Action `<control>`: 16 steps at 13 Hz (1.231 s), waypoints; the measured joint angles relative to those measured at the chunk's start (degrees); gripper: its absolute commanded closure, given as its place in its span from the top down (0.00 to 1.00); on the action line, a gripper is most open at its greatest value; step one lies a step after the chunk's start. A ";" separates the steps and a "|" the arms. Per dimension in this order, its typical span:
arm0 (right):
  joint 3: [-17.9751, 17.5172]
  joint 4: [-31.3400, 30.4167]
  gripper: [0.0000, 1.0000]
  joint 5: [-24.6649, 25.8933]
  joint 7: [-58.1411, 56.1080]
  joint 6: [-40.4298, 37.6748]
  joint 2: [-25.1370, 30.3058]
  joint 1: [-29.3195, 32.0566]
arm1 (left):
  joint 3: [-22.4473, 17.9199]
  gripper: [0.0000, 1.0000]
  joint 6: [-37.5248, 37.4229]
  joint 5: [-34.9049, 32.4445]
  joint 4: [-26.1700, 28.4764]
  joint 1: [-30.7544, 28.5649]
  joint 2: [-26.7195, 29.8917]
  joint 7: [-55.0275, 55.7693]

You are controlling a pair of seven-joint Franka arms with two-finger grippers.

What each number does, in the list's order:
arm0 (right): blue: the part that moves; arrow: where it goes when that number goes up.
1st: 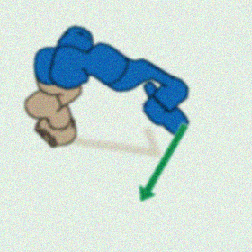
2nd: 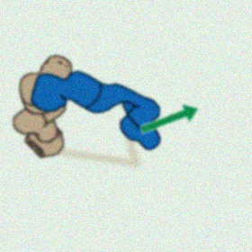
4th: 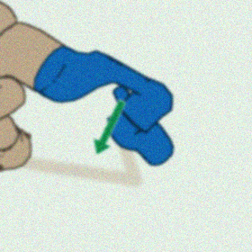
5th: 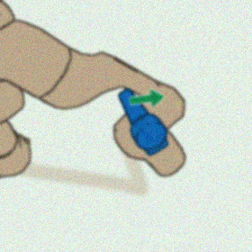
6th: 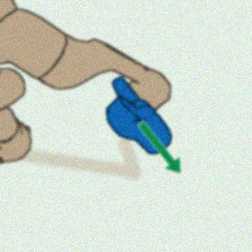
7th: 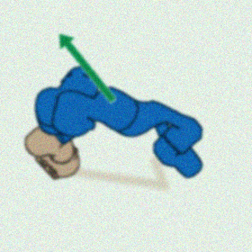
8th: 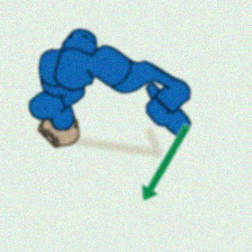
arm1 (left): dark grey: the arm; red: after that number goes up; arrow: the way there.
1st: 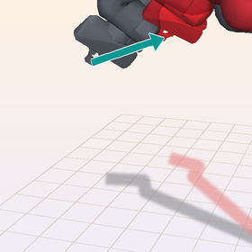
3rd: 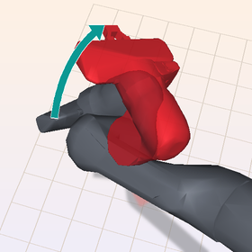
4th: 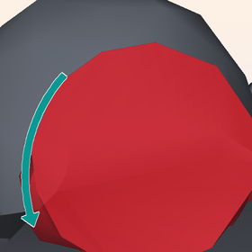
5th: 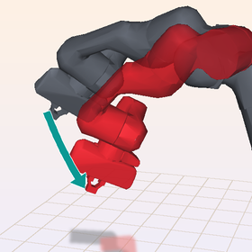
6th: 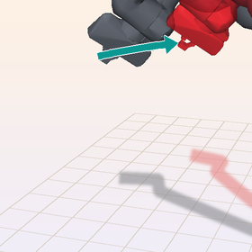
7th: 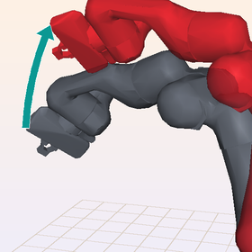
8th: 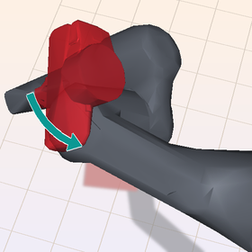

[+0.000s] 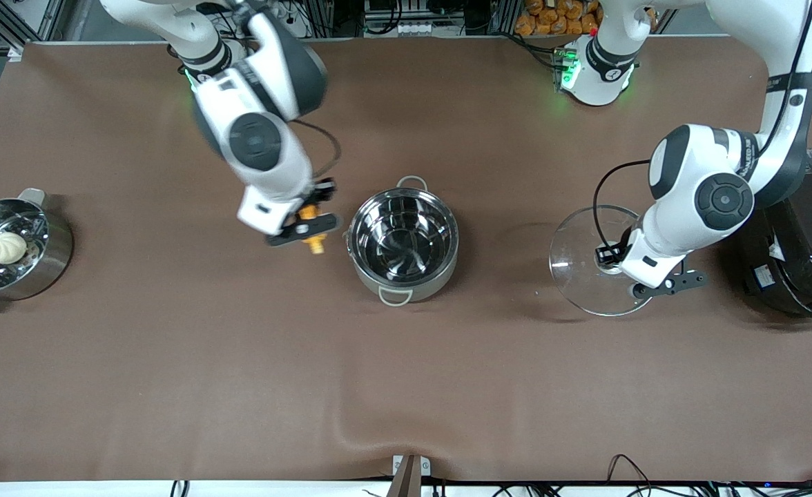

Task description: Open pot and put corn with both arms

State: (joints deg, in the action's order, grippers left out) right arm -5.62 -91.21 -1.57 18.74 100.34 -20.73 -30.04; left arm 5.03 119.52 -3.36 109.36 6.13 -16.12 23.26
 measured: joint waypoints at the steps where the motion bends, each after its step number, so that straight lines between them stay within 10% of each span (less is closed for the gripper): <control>1: 0.03 2.29 0.00 0.00 2.35 0.00 -2.24 -1.25 | -0.02 0.00 2.77 -0.01 2.11 -0.79 -0.04 -0.80; 10: 0.15 18.77 0.00 0.08 15.19 2.93 -18.46 -8.68 | 0.13 0.00 21.98 -1.27 13.72 -2.01 -3.86 -2.29; 12: 0.15 19.00 0.00 0.14 15.19 4.28 -19.19 -9.04 | 0.10 0.99 22.03 -1.55 13.72 -2.07 -3.86 -2.32; 16: 0.16 19.30 0.00 1.12 15.19 6.01 -20.17 -9.49 | 0.04 1.00 21.78 -2.06 12.56 -3.29 -3.41 -2.35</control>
State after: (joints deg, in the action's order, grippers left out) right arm -5.46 -71.91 -0.45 33.93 106.36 -40.89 -39.53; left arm 5.07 141.30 -5.42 121.91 2.84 -19.53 20.92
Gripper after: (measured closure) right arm 0.630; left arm 0.220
